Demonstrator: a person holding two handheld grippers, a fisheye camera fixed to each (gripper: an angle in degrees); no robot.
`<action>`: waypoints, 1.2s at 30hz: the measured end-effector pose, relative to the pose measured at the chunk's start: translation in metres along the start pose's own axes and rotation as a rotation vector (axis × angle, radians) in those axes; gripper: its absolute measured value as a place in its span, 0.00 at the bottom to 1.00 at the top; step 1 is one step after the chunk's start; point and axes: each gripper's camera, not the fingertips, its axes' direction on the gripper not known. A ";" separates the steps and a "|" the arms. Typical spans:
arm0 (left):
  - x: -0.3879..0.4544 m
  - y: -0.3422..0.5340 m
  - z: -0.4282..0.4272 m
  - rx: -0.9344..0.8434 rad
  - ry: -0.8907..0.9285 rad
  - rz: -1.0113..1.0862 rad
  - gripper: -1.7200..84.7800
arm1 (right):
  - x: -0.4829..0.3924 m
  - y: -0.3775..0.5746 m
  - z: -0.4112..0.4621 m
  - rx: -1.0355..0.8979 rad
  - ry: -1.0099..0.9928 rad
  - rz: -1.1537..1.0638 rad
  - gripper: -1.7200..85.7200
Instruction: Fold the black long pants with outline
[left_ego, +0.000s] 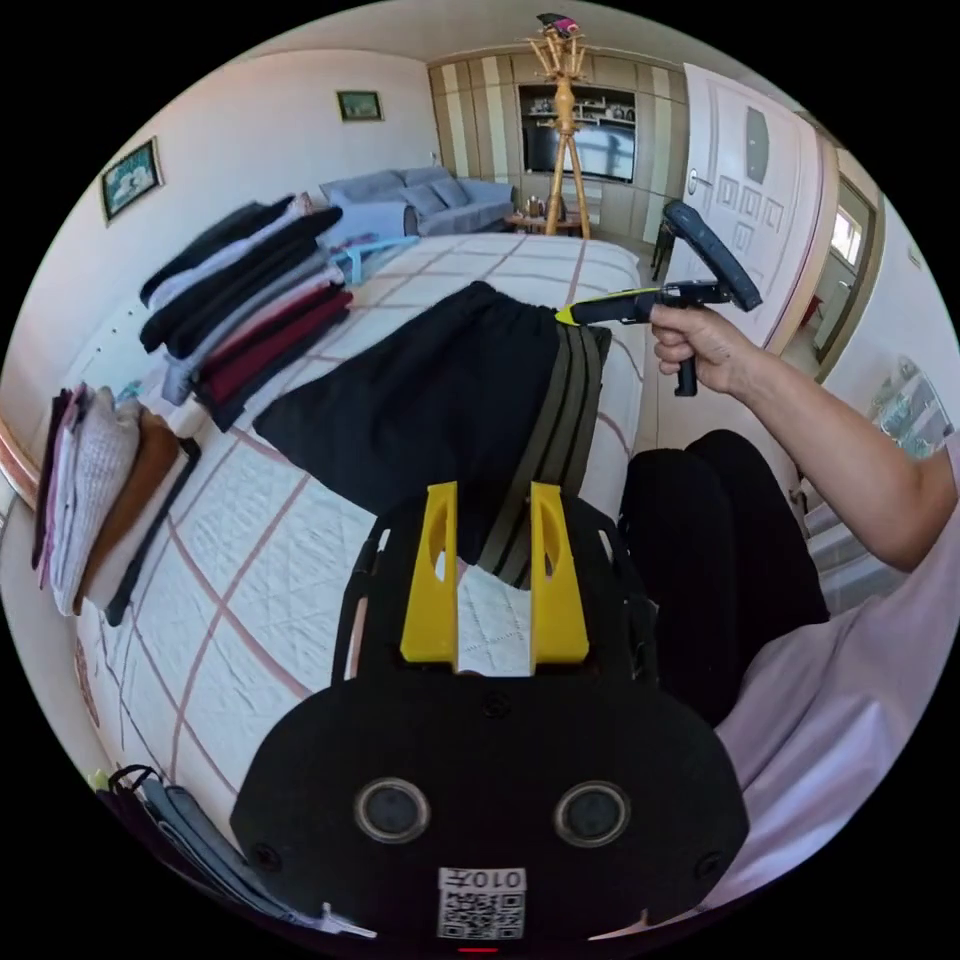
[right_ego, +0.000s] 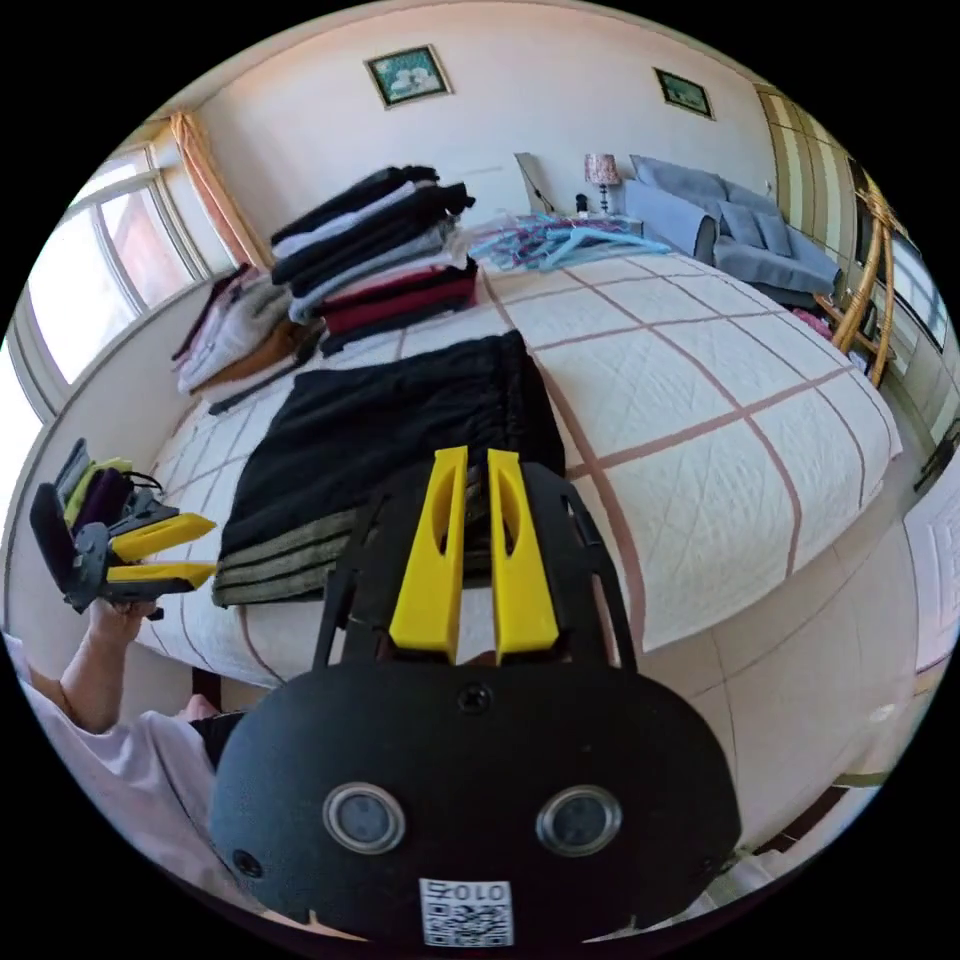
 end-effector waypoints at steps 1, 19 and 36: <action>-0.004 -0.001 0.019 -0.059 0.030 -0.008 0.16 | 0.000 -0.002 0.014 -0.064 0.031 -0.007 0.06; -0.147 0.069 0.038 0.009 0.464 -0.470 0.20 | 0.125 -0.014 0.052 -0.125 -0.481 0.181 0.21; -0.222 0.068 0.051 -0.030 0.486 -0.571 0.21 | 0.188 -0.064 0.139 -0.317 -0.807 0.213 0.15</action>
